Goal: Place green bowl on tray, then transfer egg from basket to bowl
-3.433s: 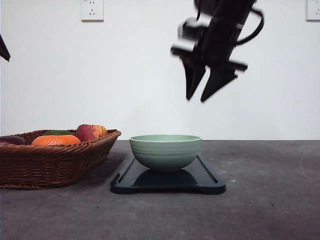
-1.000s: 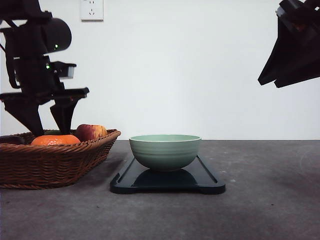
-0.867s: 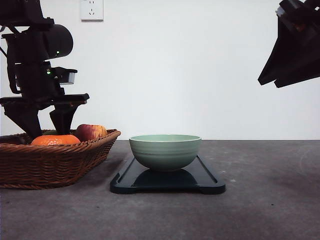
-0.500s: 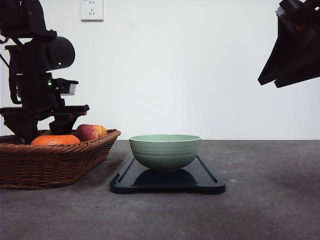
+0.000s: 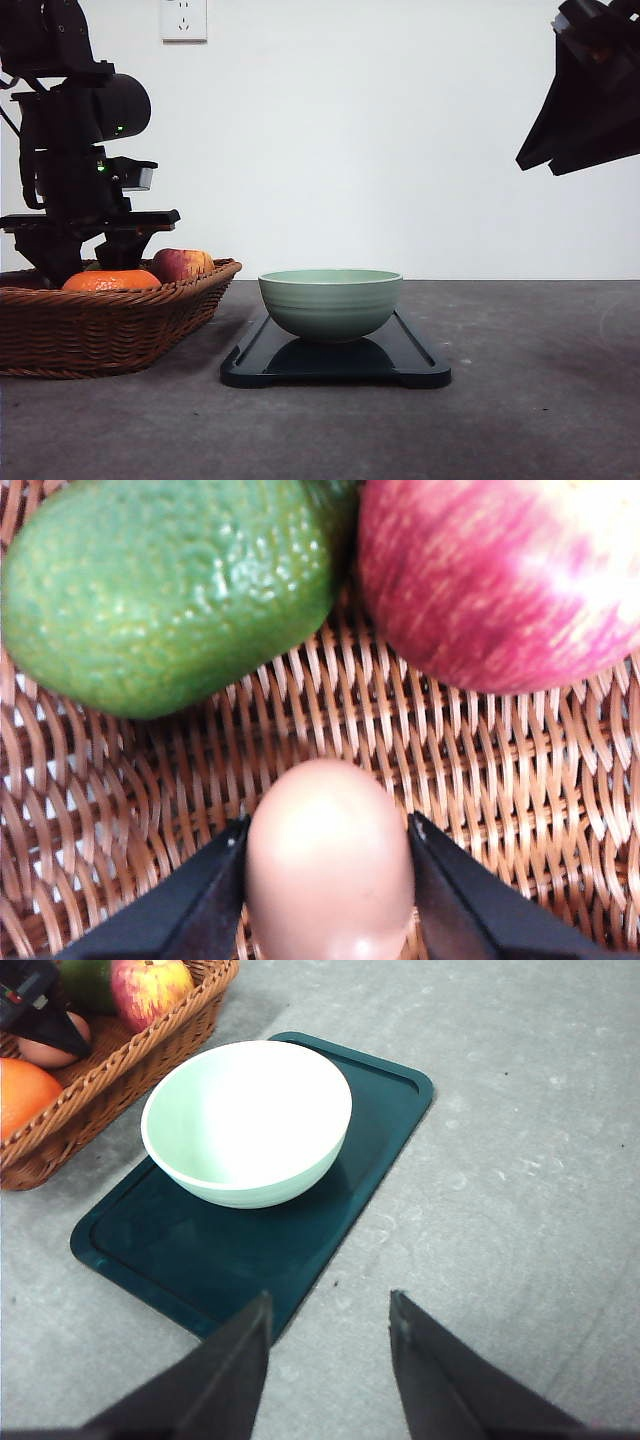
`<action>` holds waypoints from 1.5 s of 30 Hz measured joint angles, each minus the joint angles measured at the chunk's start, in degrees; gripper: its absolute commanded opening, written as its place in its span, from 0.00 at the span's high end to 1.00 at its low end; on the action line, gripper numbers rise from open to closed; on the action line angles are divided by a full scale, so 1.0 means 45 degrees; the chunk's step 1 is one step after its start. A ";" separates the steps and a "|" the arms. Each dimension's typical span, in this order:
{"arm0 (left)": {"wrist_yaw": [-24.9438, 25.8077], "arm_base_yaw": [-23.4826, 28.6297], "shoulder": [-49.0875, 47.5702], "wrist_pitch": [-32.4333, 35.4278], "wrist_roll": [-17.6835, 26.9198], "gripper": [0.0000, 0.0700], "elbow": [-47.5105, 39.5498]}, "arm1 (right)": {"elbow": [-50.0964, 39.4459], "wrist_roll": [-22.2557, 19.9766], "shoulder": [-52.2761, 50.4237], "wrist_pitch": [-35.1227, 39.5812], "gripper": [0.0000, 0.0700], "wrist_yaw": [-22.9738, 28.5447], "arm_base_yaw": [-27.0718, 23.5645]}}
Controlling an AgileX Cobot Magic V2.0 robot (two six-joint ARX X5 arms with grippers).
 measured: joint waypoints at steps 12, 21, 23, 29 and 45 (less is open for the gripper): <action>0.0196 -0.0297 -0.2240 -0.0419 -0.0005 0.69 0.0282 | -0.0002 0.0000 0.0000 0.0000 0.68 0.0000 0.0000; 0.1599 -0.2359 -0.3213 0.1244 -0.0124 0.69 0.0404 | 0.0000 0.0000 0.0000 0.0000 0.68 -0.0005 0.0000; 0.1663 -0.2905 -0.3187 0.2053 -0.0149 0.69 0.0404 | 0.0000 0.0000 -0.0003 0.0000 0.68 -0.0001 0.0000; 0.1666 -0.4201 -0.2468 0.3990 -0.0246 0.69 0.0404 | -0.0002 0.0000 0.0000 0.0003 0.68 -0.0005 0.0000; 0.0683 -0.5362 -0.0077 0.5386 0.0281 0.69 0.0404 | 0.0000 0.0000 0.0000 0.0000 0.68 -0.0002 0.0000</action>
